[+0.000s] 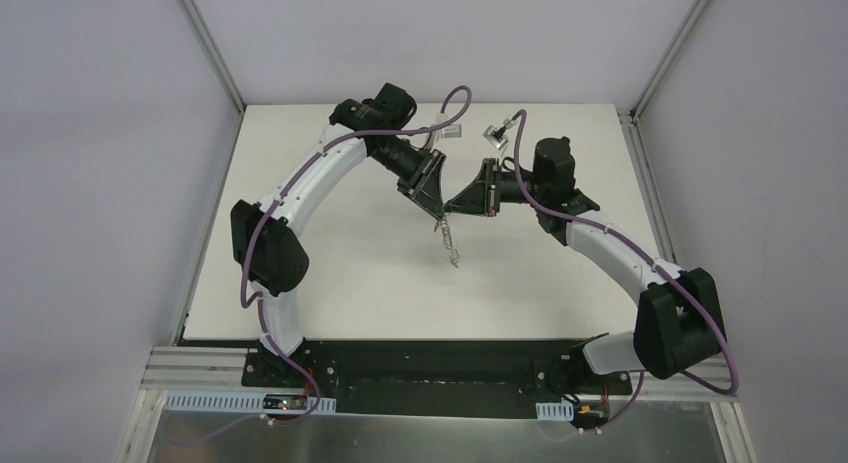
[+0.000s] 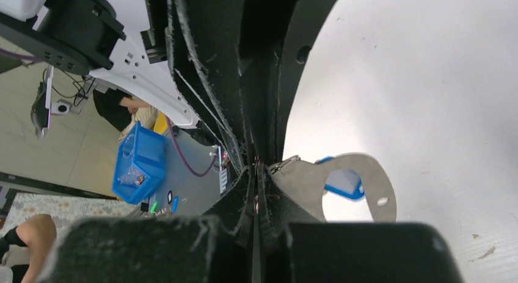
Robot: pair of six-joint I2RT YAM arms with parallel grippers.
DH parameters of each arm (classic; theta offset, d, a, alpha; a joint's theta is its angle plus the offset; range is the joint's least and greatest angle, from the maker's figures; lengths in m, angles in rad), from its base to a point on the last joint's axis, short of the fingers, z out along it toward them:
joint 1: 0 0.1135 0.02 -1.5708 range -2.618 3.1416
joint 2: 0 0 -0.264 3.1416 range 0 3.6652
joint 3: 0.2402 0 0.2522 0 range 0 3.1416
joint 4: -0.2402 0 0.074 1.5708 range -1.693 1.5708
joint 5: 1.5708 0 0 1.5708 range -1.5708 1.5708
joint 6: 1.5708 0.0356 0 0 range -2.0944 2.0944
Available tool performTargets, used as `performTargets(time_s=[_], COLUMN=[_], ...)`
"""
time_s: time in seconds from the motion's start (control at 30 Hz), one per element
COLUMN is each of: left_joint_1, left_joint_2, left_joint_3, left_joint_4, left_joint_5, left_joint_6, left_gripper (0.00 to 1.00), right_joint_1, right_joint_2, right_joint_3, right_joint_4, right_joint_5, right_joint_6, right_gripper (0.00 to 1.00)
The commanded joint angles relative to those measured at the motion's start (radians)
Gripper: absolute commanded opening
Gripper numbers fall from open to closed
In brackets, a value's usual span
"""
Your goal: Put the keys on the keyring
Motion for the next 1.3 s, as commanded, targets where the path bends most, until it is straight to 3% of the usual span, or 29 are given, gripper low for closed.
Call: performTargets(time_s=[0.0, 0.47, 0.77, 1.27], left_joint_1=[0.007, 0.012, 0.054, 0.076], left_joint_2=[-0.059, -0.055, -0.089, -0.106], left_joint_3=[-0.02, -0.066, -0.135, -0.144], left_joint_4=[0.085, 0.169, 0.273, 0.303], left_joint_5=[0.073, 0.12, 0.147, 0.202], left_joint_6=[-0.052, -0.149, -0.242, -0.259], left_gripper=[0.2, 0.26, 0.31, 0.32], right_joint_1=[-0.013, -0.028, -0.06, -0.068], right_joint_2=[-0.007, 0.007, -0.009, -0.02], right_joint_3=[0.041, 0.037, 0.017, -0.009], right_joint_4=[0.064, 0.062, 0.137, 0.169], right_joint_5=[0.049, 0.092, 0.019, -0.032], right_joint_6=[0.077, 0.114, 0.121, 0.087], right_gripper=[0.0, 0.0, 0.0, 0.0])
